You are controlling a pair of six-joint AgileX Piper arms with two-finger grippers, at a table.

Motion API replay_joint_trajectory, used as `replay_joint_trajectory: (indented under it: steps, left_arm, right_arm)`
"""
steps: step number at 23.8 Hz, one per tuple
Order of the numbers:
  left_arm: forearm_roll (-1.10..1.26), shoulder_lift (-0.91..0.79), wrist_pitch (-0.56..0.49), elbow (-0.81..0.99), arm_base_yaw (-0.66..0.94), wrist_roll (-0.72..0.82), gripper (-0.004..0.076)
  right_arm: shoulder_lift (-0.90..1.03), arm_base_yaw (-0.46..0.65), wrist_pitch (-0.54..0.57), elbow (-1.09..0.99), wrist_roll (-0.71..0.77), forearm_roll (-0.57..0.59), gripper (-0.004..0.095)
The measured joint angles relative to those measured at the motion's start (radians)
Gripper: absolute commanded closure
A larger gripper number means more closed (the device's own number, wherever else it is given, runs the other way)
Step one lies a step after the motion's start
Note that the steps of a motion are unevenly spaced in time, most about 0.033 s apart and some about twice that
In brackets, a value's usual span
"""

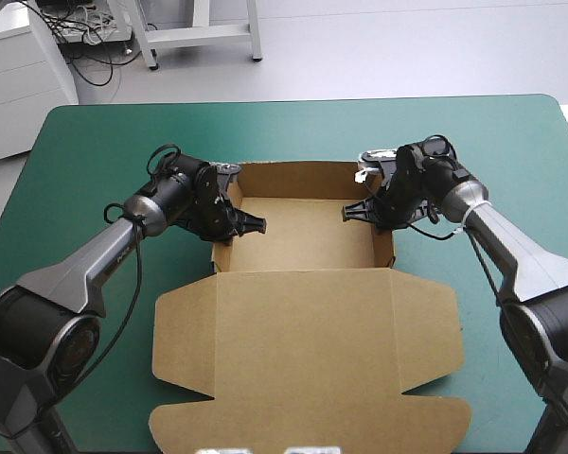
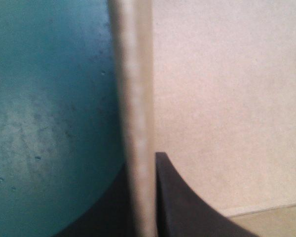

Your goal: Fold the box

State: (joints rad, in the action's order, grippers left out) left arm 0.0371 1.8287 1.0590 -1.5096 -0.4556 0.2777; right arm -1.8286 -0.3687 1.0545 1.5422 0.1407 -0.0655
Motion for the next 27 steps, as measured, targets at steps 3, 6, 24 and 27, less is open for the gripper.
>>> replay_joint_trajectory:
  steps: [3,6,24,27]
  left_arm:
    - [0.005,0.021,0.011,-0.002,-0.002,-0.001,0.0756]
    - [0.009,0.03,0.016,-0.009,-0.002,-0.01,0.0756]
    - [0.072,0.032,0.058,-0.033,-0.011,-0.137,0.0263]
    - [0.026,0.032,0.113,-0.086,-0.012,-0.136,0.0263]
  right_arm:
    - [-0.011,0.0,0.008,0.0,-0.004,0.0,0.0931]
    - [-0.013,0.001,0.011,0.0,-0.009,0.0,0.0931]
    - [-0.012,-0.006,0.132,0.005,-0.076,-0.02,0.0178]
    - [-0.009,-0.006,0.125,0.018,-0.073,-0.016,0.0178]
